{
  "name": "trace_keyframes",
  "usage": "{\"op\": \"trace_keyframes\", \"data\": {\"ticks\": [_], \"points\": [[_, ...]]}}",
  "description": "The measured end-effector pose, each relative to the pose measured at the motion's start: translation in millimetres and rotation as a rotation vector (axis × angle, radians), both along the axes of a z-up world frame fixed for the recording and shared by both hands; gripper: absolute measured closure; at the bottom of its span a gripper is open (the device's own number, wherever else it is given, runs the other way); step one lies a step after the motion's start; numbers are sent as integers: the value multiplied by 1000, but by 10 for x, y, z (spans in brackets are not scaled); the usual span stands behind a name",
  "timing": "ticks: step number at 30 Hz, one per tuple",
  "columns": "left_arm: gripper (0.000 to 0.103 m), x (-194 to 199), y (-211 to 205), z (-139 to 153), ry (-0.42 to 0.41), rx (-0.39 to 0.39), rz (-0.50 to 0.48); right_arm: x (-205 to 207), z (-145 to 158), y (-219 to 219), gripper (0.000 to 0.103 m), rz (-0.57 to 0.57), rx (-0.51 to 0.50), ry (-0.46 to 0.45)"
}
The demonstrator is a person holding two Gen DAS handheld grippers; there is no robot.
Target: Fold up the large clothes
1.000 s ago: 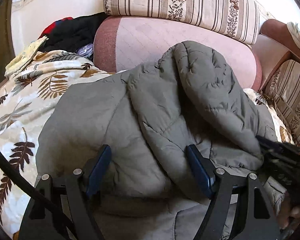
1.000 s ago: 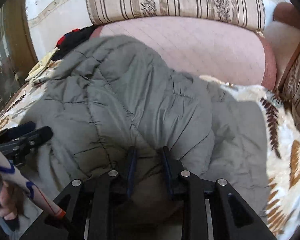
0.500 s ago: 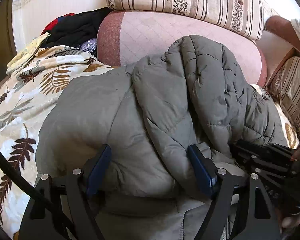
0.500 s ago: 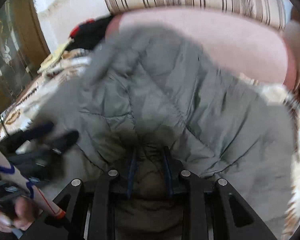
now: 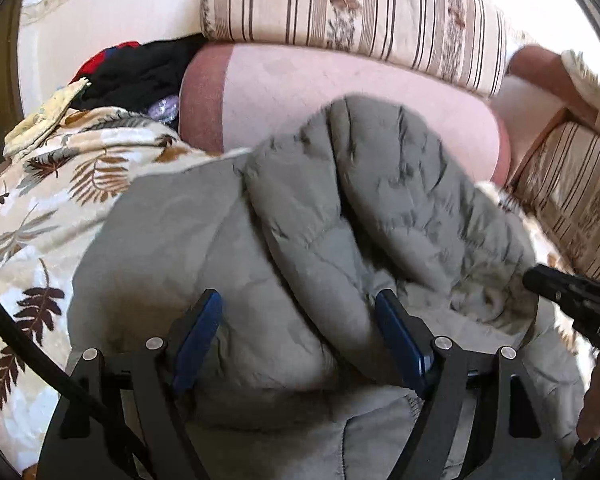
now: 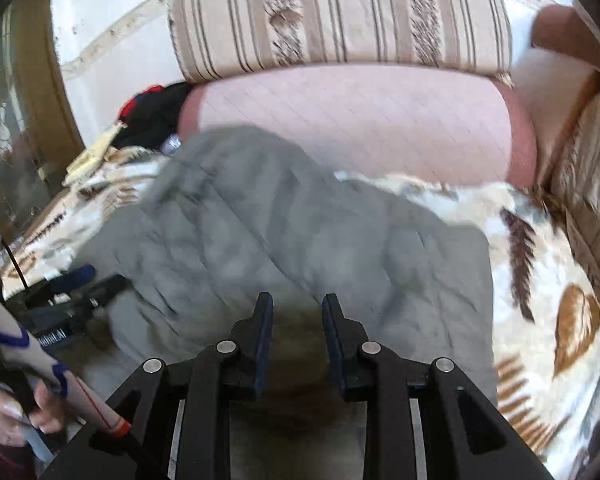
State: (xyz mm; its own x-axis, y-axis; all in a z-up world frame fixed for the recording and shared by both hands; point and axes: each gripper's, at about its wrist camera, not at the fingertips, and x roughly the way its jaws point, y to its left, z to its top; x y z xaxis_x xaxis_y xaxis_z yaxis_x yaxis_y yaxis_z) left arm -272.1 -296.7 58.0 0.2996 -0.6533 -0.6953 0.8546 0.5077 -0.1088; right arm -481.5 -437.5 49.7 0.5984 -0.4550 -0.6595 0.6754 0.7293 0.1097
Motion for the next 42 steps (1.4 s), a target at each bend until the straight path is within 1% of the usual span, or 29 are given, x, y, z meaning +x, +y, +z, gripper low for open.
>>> {"op": "trace_keyframes", "data": {"ticks": [1,3,5,7,10,12,14,16,19,21,23,26,28,30,33,35,37,39,42], "points": [[24,-11,-46,-57,-14,40,3,2,-106,-19,75,-6,23,27],[24,-40,-76,-130,-33,74,4,31,-276,-67,75,-9,70,54],[24,-70,-84,-159,-56,83,5,53,-431,-72,74,-16,83,56],[24,-73,-78,-167,-59,83,4,79,-471,-65,73,-24,81,63],[24,-56,-40,-149,-45,66,3,93,-419,-54,73,-19,75,79],[24,-57,-12,-99,-37,54,4,38,-334,-10,73,-24,64,70],[24,-64,40,-16,-32,37,0,-40,-200,27,73,-38,62,29],[24,-85,93,73,-49,18,0,-75,-73,125,73,-34,46,-20],[24,-117,109,79,-57,24,-4,30,23,286,73,16,43,-50],[24,-105,84,19,-53,46,-1,180,19,373,73,51,40,-43],[24,-91,55,-61,-47,70,4,335,-88,389,73,55,47,-2],[24,-73,3,-175,-34,105,12,514,-404,330,73,46,107,82],[24,-104,-22,-195,-56,116,9,554,-504,313,72,45,107,81],[24,-114,-8,-177,-55,109,10,549,-508,288,72,47,116,68],[24,-104,69,-71,-31,86,8,450,-412,293,73,49,128,38],[24,-121,137,10,-39,80,11,298,-287,375,73,49,126,11],[24,-156,245,77,-52,84,23,127,-209,519,72,51,115,3],[24,-204,375,117,-49,89,26,-36,-166,683,72,61,126,24],[24,-314,644,133,-43,101,26,-352,-201,937,72,69,151,55]]}}
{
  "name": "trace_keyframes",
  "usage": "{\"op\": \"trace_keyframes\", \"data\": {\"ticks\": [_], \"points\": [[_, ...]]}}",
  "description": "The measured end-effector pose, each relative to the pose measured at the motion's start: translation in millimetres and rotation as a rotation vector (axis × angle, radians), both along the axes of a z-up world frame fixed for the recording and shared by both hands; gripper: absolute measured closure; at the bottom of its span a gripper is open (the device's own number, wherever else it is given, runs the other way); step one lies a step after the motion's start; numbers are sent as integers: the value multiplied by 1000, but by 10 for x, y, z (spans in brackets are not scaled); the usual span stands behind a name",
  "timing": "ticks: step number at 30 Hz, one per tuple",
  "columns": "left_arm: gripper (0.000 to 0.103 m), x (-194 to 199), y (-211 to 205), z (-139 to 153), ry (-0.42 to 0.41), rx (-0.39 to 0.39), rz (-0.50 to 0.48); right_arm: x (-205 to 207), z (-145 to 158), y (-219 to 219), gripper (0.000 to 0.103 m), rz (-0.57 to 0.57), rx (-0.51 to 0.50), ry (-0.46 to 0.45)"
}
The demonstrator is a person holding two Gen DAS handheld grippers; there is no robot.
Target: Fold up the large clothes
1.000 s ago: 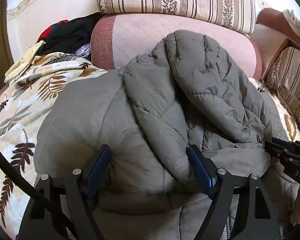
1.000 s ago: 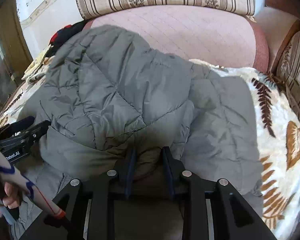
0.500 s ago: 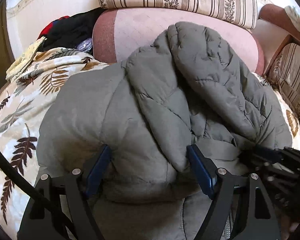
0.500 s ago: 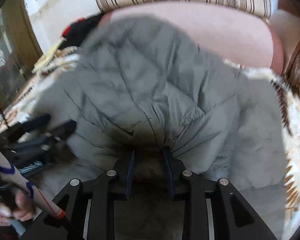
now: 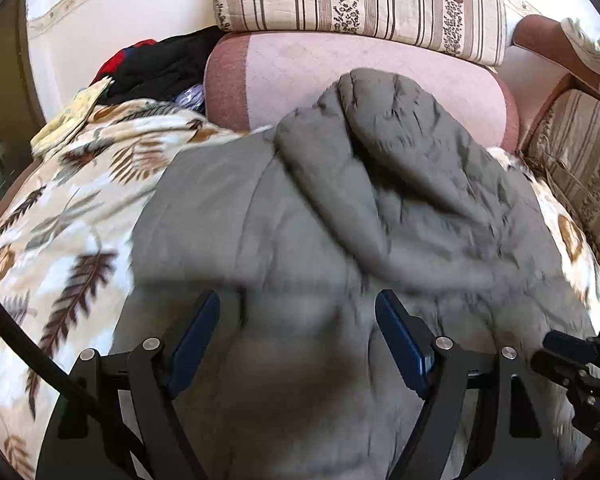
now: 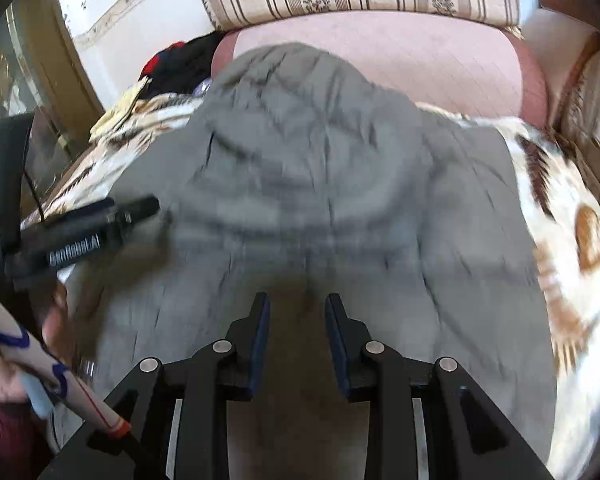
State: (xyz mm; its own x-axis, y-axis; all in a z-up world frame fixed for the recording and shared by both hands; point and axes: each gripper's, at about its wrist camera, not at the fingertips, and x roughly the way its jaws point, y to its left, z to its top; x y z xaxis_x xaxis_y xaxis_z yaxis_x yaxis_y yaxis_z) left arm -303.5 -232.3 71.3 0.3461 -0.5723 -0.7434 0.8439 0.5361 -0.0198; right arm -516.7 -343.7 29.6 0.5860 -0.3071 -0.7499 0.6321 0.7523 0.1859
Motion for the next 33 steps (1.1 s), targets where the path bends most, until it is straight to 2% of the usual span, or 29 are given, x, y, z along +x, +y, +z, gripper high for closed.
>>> {"op": "trace_keyframes", "data": {"ticks": [5,9,12,16,22,33], "points": [[24,-306,607,-126,7,43,38,-489,-117,453,67,-3,38,-3],[24,-575,1131,-341,39,106,73,-779,-242,738,67,-19,21,17],[24,-754,1433,-424,5,124,104,-945,-368,933,66,-24,16,10],[23,-842,1527,-521,-42,137,121,-1022,-545,1110,62,-23,-39,13],[21,-919,1569,-583,-94,120,129,-1057,-605,1141,59,-23,-75,-18],[21,-1046,1646,-593,-135,110,168,-1142,-607,1163,52,-22,-58,-26]]}}
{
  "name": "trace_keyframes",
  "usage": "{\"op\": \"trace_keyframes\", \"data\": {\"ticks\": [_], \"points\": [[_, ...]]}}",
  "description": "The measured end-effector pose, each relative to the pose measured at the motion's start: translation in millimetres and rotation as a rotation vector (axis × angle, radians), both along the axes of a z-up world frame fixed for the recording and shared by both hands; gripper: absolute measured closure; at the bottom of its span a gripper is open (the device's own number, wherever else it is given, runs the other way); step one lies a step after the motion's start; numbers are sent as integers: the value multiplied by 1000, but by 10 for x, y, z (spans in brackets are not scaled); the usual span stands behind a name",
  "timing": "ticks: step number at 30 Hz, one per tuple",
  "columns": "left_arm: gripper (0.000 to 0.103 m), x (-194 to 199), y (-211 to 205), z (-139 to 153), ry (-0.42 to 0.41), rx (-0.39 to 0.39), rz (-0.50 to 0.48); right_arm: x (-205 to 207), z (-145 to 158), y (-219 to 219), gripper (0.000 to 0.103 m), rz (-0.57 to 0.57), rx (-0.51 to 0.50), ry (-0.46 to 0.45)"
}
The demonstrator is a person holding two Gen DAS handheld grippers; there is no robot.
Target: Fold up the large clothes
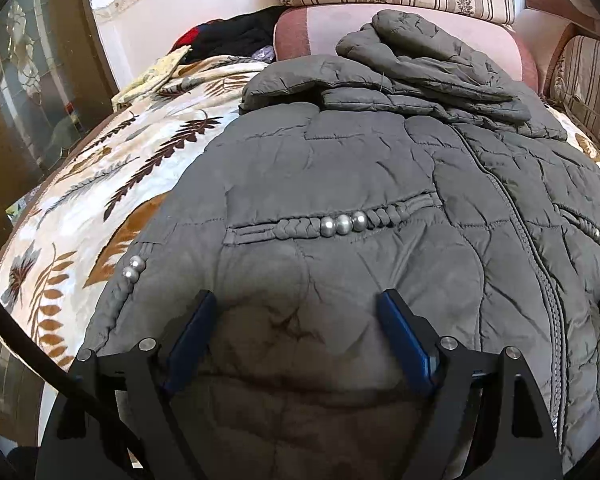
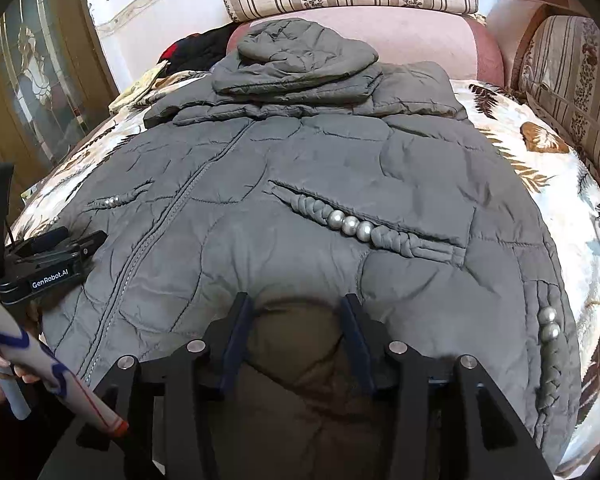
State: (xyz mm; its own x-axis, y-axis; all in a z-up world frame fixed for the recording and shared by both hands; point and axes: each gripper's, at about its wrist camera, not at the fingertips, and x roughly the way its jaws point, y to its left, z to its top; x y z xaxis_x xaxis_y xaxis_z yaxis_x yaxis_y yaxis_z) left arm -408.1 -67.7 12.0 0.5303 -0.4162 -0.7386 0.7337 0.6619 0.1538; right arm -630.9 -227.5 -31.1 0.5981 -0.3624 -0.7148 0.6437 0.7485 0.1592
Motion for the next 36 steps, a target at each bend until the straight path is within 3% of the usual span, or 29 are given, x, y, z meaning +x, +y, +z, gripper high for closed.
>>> {"op": "trace_keyframes", "data": {"ticks": [3,12,36], "points": [[20,-63,34,-17,-32,-10,6,-4,6,40,51,1,-24,18],[20,-186,67,-77,-128,-44,23,101,-23,262,43,-6,-235,111],[20,-235,39,-100,-167,-40,20,64,-46,225,40,7,-246,100]]}}
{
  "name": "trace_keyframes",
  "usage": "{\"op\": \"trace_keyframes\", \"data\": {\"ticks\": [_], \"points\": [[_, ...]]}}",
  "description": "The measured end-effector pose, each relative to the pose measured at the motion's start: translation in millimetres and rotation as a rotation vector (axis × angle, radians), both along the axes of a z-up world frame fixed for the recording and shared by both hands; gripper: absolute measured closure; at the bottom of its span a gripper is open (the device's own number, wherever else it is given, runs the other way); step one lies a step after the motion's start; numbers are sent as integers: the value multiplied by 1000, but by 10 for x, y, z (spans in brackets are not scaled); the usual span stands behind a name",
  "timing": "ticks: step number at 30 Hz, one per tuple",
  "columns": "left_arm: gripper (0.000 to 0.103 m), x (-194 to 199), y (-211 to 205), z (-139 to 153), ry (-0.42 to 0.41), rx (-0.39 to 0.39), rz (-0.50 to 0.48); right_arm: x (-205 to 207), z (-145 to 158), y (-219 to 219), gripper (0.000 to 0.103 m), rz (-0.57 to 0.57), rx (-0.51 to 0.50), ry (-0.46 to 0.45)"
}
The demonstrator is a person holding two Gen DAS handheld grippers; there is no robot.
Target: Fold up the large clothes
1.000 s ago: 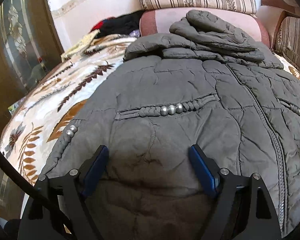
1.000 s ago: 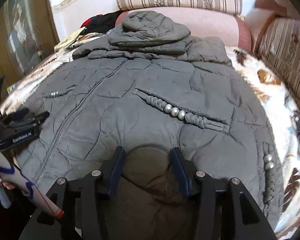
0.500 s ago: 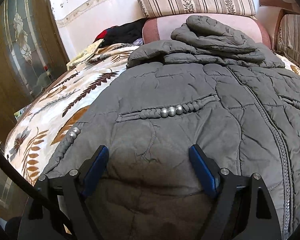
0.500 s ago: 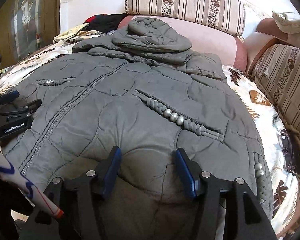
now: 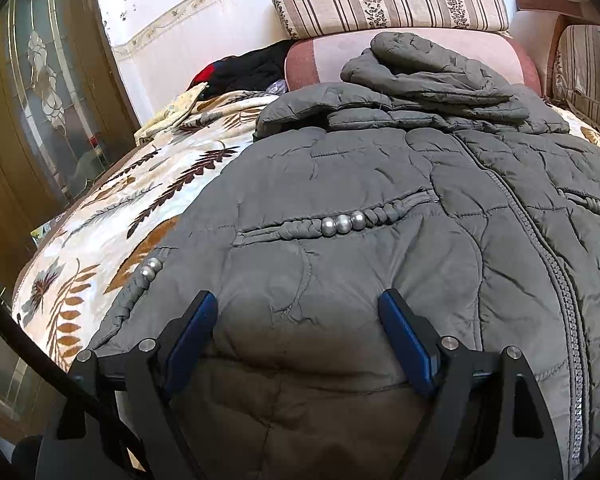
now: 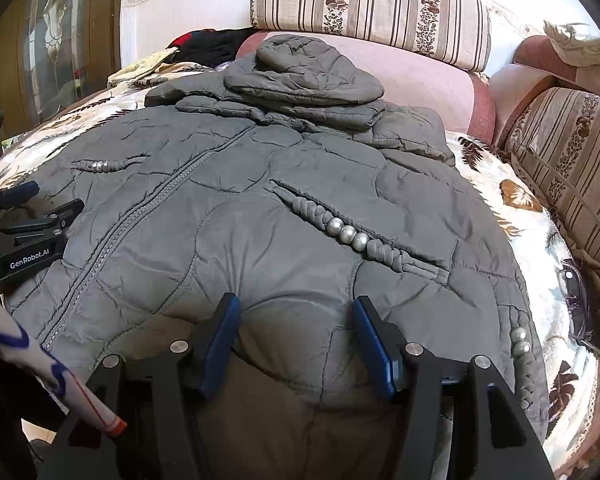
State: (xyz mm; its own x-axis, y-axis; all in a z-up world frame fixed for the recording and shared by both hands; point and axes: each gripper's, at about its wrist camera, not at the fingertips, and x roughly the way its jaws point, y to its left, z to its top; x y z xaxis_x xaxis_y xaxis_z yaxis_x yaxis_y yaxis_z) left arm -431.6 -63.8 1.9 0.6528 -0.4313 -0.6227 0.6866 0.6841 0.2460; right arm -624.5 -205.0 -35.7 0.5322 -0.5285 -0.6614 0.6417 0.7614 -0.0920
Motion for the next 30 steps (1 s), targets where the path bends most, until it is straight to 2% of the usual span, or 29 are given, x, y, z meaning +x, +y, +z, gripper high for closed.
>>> {"op": "trace_keyframes", "data": {"ticks": [7,10,13,14,16,19,22,24,25,27,30], "points": [[20,-2,-6,-1,2,0,0,-2,-4,-1,40,-2,-1,-1],[20,8,-6,31,28,12,-11,-8,9,-12,40,3,14,6],[20,50,78,157,125,21,-44,-105,121,-46,40,18,83,-26],[20,66,148,200,163,6,-53,-196,193,-55,40,24,119,-64],[20,122,308,299,218,-21,-53,-415,346,-38,40,28,127,-142],[20,383,683,433,256,-83,37,-737,463,-129,35,-40,120,-191],[20,727,1009,455,271,-124,170,-1131,417,-421,34,-185,169,-244],[21,1011,1197,382,340,-144,259,-1395,328,-649,34,-296,227,-285],[22,1120,1271,329,393,-166,279,-1523,256,-772,34,-342,289,-316],[23,1250,1363,202,505,-219,279,-1668,151,-919,33,-372,397,-384],[23,1283,1346,48,660,-297,215,-1700,-14,-1029,33,-360,536,-431]]}}
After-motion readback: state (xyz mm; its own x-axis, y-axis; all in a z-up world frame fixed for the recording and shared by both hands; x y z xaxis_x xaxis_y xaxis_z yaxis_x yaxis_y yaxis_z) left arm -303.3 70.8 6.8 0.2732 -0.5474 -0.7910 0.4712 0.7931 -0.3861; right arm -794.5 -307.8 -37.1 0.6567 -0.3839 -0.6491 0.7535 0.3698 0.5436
